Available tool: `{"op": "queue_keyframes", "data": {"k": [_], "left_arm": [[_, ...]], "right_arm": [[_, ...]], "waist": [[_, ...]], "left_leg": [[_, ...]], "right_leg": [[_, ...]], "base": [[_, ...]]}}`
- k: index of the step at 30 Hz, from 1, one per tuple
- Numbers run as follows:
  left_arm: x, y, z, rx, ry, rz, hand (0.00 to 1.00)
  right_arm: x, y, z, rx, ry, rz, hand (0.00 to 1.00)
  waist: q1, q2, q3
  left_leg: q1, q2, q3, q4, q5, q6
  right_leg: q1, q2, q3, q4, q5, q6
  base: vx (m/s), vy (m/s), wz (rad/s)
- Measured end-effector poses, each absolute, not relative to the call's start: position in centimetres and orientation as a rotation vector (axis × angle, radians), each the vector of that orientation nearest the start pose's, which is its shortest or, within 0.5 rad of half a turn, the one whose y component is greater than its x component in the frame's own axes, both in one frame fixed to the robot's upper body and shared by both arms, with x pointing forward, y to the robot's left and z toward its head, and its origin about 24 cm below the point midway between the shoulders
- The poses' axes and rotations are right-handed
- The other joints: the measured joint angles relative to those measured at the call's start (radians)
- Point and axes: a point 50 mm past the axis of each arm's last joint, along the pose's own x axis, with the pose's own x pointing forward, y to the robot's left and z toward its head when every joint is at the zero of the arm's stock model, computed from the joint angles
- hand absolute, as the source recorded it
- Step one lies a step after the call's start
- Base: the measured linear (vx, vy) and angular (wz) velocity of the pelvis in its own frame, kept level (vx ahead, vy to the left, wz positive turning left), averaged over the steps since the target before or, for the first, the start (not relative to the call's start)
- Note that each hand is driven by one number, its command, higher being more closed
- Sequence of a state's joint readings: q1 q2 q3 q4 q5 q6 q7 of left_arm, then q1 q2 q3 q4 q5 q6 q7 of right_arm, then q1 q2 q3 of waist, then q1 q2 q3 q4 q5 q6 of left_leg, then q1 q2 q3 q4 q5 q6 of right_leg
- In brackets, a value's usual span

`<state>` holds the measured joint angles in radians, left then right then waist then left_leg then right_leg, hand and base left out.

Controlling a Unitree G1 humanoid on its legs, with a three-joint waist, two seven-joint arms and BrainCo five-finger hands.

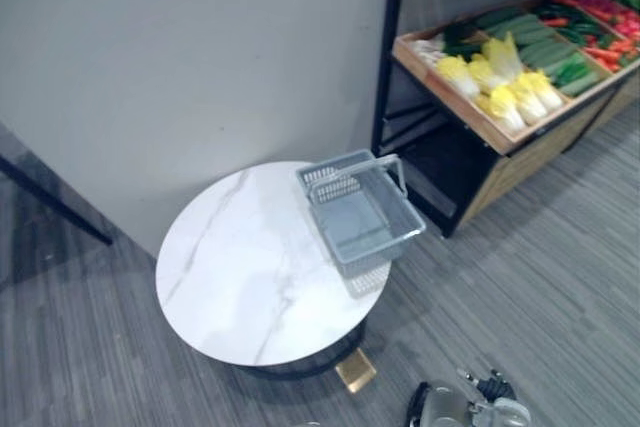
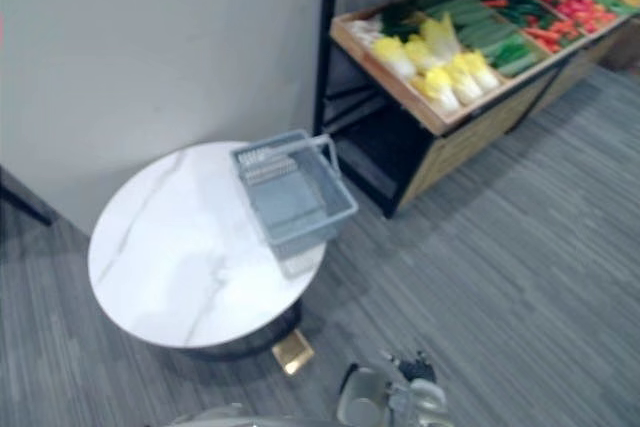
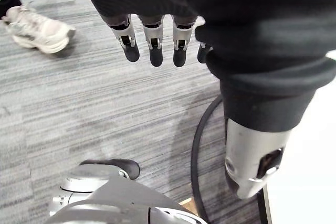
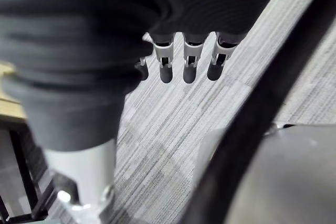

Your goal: Pick vegetable in the basket

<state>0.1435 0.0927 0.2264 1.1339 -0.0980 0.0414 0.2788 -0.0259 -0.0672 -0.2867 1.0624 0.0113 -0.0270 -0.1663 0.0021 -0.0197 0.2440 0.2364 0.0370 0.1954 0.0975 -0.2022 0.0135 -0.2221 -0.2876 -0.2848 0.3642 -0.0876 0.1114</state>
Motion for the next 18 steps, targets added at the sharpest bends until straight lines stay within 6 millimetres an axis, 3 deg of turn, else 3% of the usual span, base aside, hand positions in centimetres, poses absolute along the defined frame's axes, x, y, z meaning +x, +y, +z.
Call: {"op": "queue_keyframes", "data": {"k": [1,2,3,5,6,8,10,12,15,16,18], "left_arm": [[3.7,22.3,-16.9,0.029,1.304,0.602,0.0],[3.4,22.5,-16.9,0.022,1.307,0.617,0.0],[3.0,22.3,-16.9,-0.005,1.316,0.642,0.0],[2.3,20.9,-17.3,-0.056,1.34,0.647,0.0],[2.4,20.6,-17.3,-0.071,1.34,0.65,0.0],[2.3,20.7,-17.3,-0.073,1.343,0.656,0.0],[2.3,20.6,-17.3,-0.078,1.344,0.658,0.0],[2.3,20.7,-17.3,-0.077,1.342,0.661,0.0],[2.4,21.0,-17.3,-0.071,1.337,0.663,0.0],[2.5,21.1,-17.2,-0.058,1.336,0.656,0.0],[2.5,21.1,-17.2,-0.048,1.337,0.664,0.0]], "right_arm": [[12.9,-21.6,-14.9,0.016,1.003,-0.445,0.0],[12.7,-21.5,-15.0,0.021,1.01,-0.444,0.0],[12.7,-21.5,-15.0,0.032,1.008,-0.446,0.0],[12.8,-22.8,-14.7,0.003,0.993,-0.465,0.0],[12.8,-23.1,-14.6,0.002,0.988,-0.474,0.0],[12.5,-23.1,-14.6,0.002,0.994,-0.473,0.0],[12.3,-23.0,-14.7,-0.007,1.0,-0.458,0.0],[12.4,-22.8,-14.7,-0.024,1.002,-0.435,0.0],[12.5,-22.7,-14.7,-0.043,0.996,-0.413,0.0],[12.5,-22.7,-14.7,-0.043,0.997,-0.416,0.0],[13.3,-23.3,-14.1,-0.062,0.956,-0.432,0.0]], "waist": [[0.001,-0.001,-0.001],[0.002,-0.016,-0.004],[0.009,-0.007,-0.003],[0.017,0.055,-0.016],[0.008,0.07,-0.017],[0.003,0.071,-0.019],[0.005,0.074,-0.028],[0.008,0.062,-0.026],[0.007,0.051,-0.019],[0.007,0.034,-0.01],[0.004,0.046,-0.012]], "left_leg": [[0.004,0.005,-0.014,-0.002,-0.012,-0.02],[0.019,0.007,-0.022,-0.01,-0.035,-0.059],[0.038,0.026,-0.045,-0.014,-0.055,-0.095],[0.036,0.085,-0.053,-0.026,-0.038,-0.117],[0.026,0.107,-0.09,-0.025,-0.012,-0.127],[0.008,0.132,-0.134,-0.017,0.032,-0.139],[-0.058,0.146,-0.172,0.065,0.044,-0.14],[-0.139,0.147,-0.192,0.185,0.068,-0.145],[-0.225,0.148,-0.147,0.31,0.175,-0.176],[-0.248,0.157,-0.091,0.33,0.233,-0.174],[-0.253,0.187,0.007,0.307,0.218,-0.164]], "right_leg": [[0.001,0.007,0.031,-0.071,0.037,0.001],[0.005,0.01,0.085,-0.185,0.113,0.001],[0.023,0.027,0.104,-0.186,0.217,0.007],[0.014,0.081,0.077,-0.151,0.154,-0.014],[0.016,0.086,0.04,-0.124,0.119,-0.025],[0.033,0.091,-0.011,-0.114,0.086,-0.036],[0.045,0.092,-0.051,-0.118,0.069,-0.048],[0.068,0.086,-0.088,-0.138,0.064,-0.053],[0.139,0.068,-0.137,-0.192,0.062,-0.056],[0.179,0.049,-0.173,-0.229,0.063,-0.057],[0.206,0.043,-0.221,-0.254,0.063,-0.058]], "base": [[0.37,-0.378,0.7],[0.35,-0.436,0.48],[0.41,-0.505,0.32],[0.29,-0.367,0.21],[0.26,-0.328,0.45],[0.21,-0.284,0.73],[0.13,-0.229,0.68],[0.1,-0.193,0.59],[0.11,-0.155,0.73],[0.09,-0.097,0.69],[0.07,-0.063,0.71]]}}
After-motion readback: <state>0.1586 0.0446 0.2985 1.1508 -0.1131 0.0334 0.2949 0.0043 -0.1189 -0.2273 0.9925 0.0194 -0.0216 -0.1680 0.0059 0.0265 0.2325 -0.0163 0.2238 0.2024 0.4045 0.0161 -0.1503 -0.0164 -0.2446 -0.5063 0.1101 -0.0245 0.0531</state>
